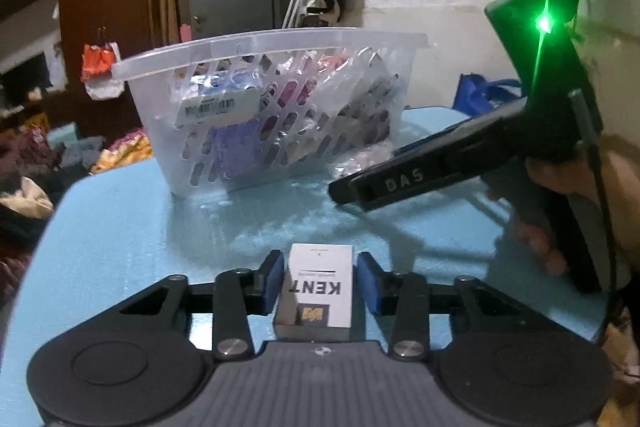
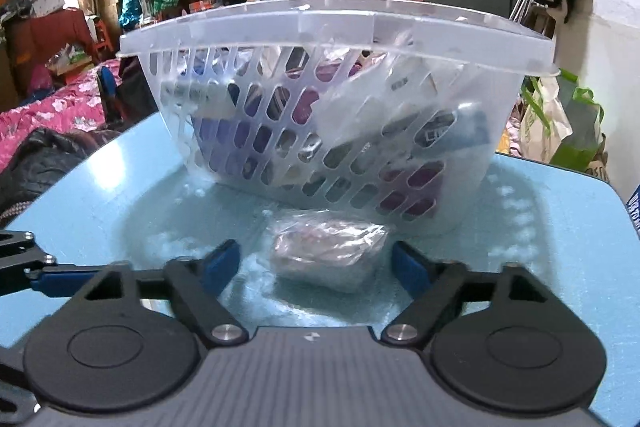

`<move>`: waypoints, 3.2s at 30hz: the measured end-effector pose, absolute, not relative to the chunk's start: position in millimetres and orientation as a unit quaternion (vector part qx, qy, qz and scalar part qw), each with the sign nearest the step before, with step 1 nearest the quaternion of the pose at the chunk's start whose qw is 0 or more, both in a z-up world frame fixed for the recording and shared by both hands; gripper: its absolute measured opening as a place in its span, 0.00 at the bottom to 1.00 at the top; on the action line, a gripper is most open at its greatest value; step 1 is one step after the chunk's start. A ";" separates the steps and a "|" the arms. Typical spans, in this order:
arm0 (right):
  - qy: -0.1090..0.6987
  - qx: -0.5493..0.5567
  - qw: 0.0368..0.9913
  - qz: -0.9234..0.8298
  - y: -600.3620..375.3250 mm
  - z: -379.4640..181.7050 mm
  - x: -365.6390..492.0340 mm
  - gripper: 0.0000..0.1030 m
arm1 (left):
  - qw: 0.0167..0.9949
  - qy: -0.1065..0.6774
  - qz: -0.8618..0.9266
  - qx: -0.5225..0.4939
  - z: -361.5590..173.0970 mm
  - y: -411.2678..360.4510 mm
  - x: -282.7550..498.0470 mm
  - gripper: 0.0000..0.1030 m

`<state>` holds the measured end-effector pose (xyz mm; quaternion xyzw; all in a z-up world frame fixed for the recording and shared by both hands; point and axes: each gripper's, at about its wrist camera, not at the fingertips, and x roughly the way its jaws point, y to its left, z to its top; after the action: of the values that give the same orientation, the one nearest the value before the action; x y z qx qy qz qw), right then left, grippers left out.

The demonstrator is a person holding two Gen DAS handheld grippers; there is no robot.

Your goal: Organize objects

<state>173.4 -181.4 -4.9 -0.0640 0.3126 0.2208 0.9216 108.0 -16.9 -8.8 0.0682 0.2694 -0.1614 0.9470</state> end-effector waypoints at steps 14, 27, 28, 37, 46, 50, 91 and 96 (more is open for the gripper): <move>0.217 -0.042 0.951 0.216 -197.7 12.4 150.4 0.59 | 0.957 0.237 -0.167 0.010 -8.0 1.4 107.9 0.40; 0.150 -0.011 0.959 0.241 -204.5 23.0 122.4 0.59 | 0.978 0.161 -0.134 -0.017 20.8 12.3 92.5 0.40; 0.142 -0.006 0.958 0.250 -206.4 28.2 115.9 0.59 | 0.980 0.149 -0.130 -0.024 35.1 14.5 93.6 0.40; 0.098 -0.054 0.970 0.218 -170.6 133.1 173.0 0.59 | 0.982 0.143 -0.116 -0.036 147.9 13.5 199.7 0.40; 0.181 -0.034 0.966 0.183 -165.3 117.8 268.9 0.96 | 0.972 0.223 -0.059 -0.045 116.3 18.3 282.9 0.77; 0.167 -0.051 0.967 0.186 -171.9 112.9 257.7 1.00 | 0.978 0.189 -0.061 -0.063 118.9 29.7 262.4 0.86; 0.163 -0.034 0.973 0.162 -200.2 92.6 178.6 1.00 | 0.979 0.189 -0.074 0.000 92.9 12.0 195.5 1.00; 0.162 -0.032 0.973 0.159 -203.7 93.3 180.0 1.00 | 0.980 0.188 -0.067 -0.003 93.4 10.7 190.8 1.00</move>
<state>180.0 -203.7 93.3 -0.0323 0.1623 0.1589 0.9733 190.8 10.7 93.4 -0.0027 0.1882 -0.0667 0.9799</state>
